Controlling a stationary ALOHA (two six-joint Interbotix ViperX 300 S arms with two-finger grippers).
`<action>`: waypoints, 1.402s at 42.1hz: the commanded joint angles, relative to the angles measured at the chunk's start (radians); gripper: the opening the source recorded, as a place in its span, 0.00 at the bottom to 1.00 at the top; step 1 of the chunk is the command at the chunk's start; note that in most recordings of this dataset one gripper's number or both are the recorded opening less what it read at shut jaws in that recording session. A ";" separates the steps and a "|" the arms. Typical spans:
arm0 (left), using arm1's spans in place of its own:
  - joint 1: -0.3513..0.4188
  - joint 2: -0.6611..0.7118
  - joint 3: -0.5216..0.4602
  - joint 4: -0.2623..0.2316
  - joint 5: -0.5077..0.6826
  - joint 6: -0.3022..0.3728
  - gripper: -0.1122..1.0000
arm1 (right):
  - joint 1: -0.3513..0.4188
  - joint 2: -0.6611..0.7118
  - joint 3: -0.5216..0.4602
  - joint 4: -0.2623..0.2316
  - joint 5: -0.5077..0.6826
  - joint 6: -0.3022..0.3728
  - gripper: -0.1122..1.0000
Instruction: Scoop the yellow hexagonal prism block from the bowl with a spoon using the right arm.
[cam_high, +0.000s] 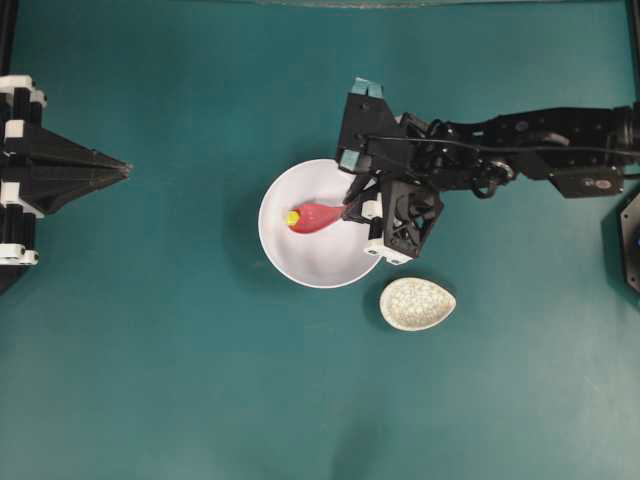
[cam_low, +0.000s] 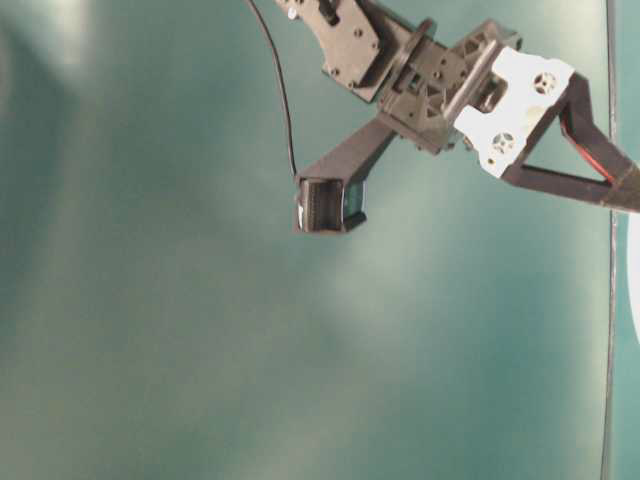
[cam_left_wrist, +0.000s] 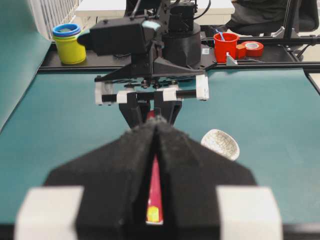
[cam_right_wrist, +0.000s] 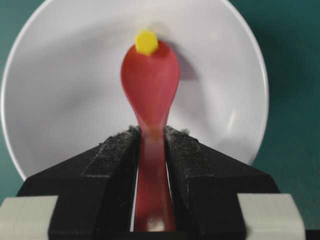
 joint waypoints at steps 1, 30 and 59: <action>0.002 0.009 -0.014 0.000 -0.003 -0.002 0.10 | 0.008 -0.046 0.012 0.012 -0.052 -0.002 0.31; 0.003 0.009 -0.015 0.000 -0.002 -0.002 0.10 | 0.052 -0.216 0.187 0.028 -0.400 0.048 0.31; 0.003 0.009 -0.014 0.000 -0.002 -0.002 0.10 | 0.078 -0.370 0.261 0.026 -0.462 0.055 0.31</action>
